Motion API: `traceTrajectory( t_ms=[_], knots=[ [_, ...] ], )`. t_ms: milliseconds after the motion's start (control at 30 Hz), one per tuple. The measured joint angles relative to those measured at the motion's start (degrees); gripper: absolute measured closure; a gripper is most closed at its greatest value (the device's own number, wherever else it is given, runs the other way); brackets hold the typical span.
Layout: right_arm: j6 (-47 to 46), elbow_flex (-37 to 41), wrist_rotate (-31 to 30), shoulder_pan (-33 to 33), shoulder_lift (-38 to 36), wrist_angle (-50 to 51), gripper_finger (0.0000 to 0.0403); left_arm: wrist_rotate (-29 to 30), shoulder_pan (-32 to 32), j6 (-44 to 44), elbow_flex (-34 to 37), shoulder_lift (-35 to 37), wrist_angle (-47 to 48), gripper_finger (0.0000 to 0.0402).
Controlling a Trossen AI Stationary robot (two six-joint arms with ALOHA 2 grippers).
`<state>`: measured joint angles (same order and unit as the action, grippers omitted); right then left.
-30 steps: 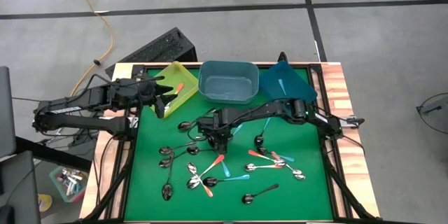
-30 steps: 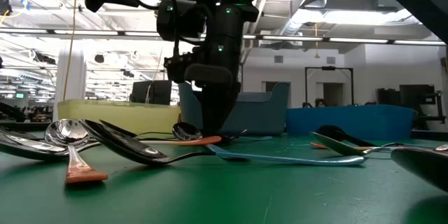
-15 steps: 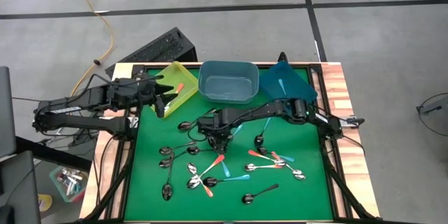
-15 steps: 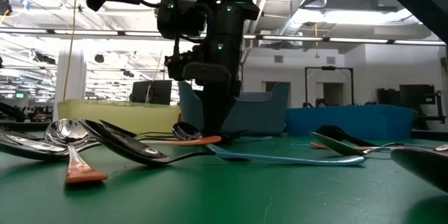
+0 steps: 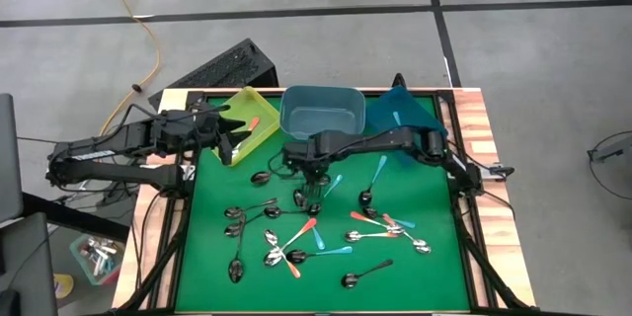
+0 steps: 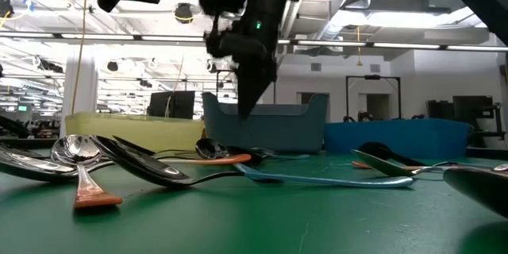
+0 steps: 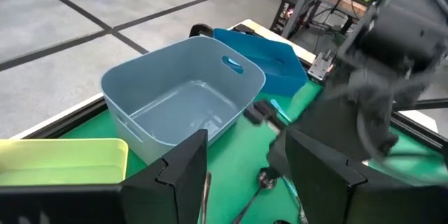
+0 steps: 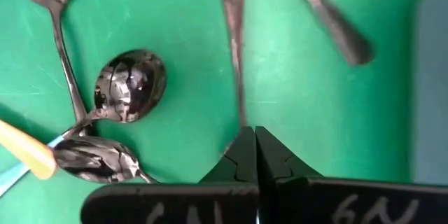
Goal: Sort silverware by color (type)
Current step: Put the black spoon into the light blue bin
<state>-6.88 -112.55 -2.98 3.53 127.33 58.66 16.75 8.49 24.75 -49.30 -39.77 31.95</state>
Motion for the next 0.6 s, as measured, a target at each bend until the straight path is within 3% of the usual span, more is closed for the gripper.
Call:
traceTrajectory(
  t_ms=[267,600],
  knots=[
    [-0.12,-0.09,0.06,2.52,-3.69,-0.29,0.0394,0.11,0.00,-0.02,0.00,0.99,-0.05,0.0226],
    [4.54,1.05,4.49,1.86,-3.35,-1.64,0.0303,0.39,0.00,-0.04,-0.02,1.06,0.08,0.0226]
  ],
)
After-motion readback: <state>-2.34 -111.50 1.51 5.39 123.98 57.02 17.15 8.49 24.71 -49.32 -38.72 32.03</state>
